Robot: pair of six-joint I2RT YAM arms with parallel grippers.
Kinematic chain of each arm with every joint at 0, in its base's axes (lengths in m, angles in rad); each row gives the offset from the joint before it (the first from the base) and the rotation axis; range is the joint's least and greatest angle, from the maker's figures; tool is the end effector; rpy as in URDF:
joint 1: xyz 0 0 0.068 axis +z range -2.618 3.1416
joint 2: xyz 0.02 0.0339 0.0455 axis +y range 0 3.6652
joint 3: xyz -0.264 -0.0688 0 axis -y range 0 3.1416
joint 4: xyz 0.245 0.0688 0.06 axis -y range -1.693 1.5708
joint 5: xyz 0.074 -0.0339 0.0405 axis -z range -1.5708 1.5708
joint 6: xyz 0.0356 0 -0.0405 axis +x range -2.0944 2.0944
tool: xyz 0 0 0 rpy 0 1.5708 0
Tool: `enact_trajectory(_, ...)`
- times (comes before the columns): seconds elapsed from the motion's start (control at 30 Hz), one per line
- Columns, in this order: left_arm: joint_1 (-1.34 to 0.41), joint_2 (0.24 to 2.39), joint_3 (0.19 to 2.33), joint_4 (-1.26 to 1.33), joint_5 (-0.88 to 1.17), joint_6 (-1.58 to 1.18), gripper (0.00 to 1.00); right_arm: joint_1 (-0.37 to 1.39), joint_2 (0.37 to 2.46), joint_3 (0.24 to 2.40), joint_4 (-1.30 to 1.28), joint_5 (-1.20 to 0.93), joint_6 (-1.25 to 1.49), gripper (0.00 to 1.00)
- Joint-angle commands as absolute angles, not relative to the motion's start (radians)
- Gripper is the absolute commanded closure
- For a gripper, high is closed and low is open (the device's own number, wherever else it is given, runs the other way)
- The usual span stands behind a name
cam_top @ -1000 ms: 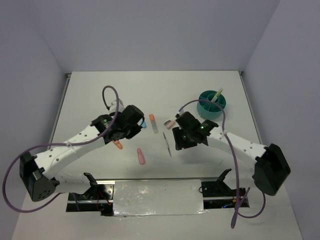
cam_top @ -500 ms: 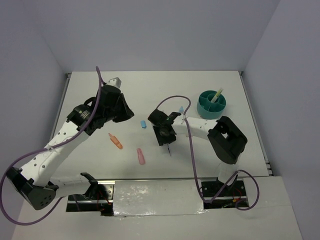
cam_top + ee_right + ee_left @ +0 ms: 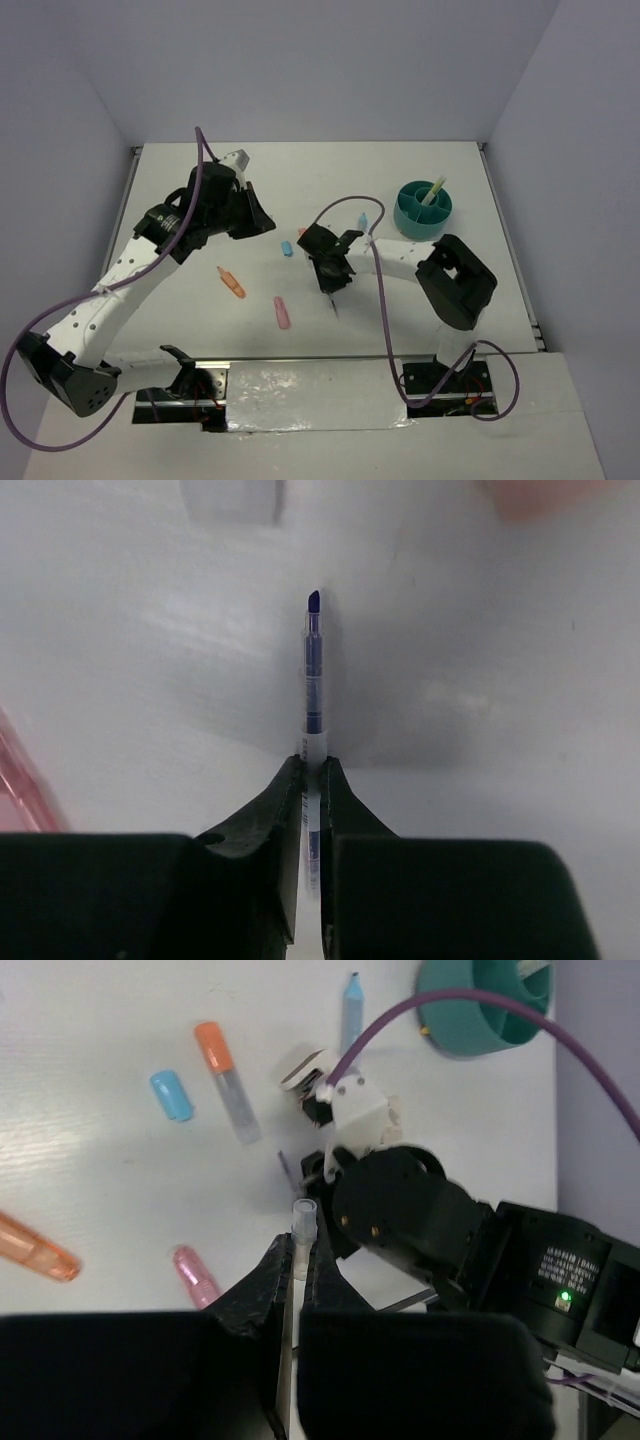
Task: Sort the stationery into containers
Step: Pick up the pen from the center of the board, then close the pen cap on the pen.
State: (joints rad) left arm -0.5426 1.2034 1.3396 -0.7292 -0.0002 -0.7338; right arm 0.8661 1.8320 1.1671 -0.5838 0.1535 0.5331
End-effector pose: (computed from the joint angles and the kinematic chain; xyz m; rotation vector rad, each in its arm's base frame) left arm 0.2146 -0.1294 0.3913 -0.2156 2.2470 -0.7152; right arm 0.2325 0.2651 0.1610 -0.4287 2.7618 0.1279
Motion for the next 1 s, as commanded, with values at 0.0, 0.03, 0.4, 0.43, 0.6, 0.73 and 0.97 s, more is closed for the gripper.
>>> enact_trajectory(0.0,-0.506,1.209,1.327,-0.586,0.148,-0.735,1.0,0.897,1.665,1.109,-0.542,0.083,0.595,1.0)
enact_trajectory(0.03,-0.5,1.195,1.309,-0.525,0.208,-0.741,1.0,0.9,1.538,1.077,-0.526,0.048,0.601,1.0)
enact_trajectory(0.4,-0.482,1.095,1.025,0.242,0.543,-1.006,1.0,0.902,1.036,0.916,-0.206,-0.267,0.785,1.0)
enact_trajectory(0.43,-0.48,1.097,1.029,0.244,0.542,-1.005,1.0,0.903,1.029,0.936,-0.23,-0.261,0.782,1.0)
enact_trajectory(0.6,-0.48,1.109,1.046,0.267,0.575,-1.005,1.0,0.904,1.012,0.986,-0.273,-0.23,0.741,1.0)
enact_trajectory(0.73,-0.48,1.091,1.026,0.246,0.561,-0.997,1.0,0.904,1.02,1.022,-0.302,-0.199,0.716,1.0)
enact_trajectory(0.97,-0.48,1.069,1.008,0.153,0.529,-0.96,1.0,0.904,1.019,1.054,-0.328,-0.173,0.684,1.0)
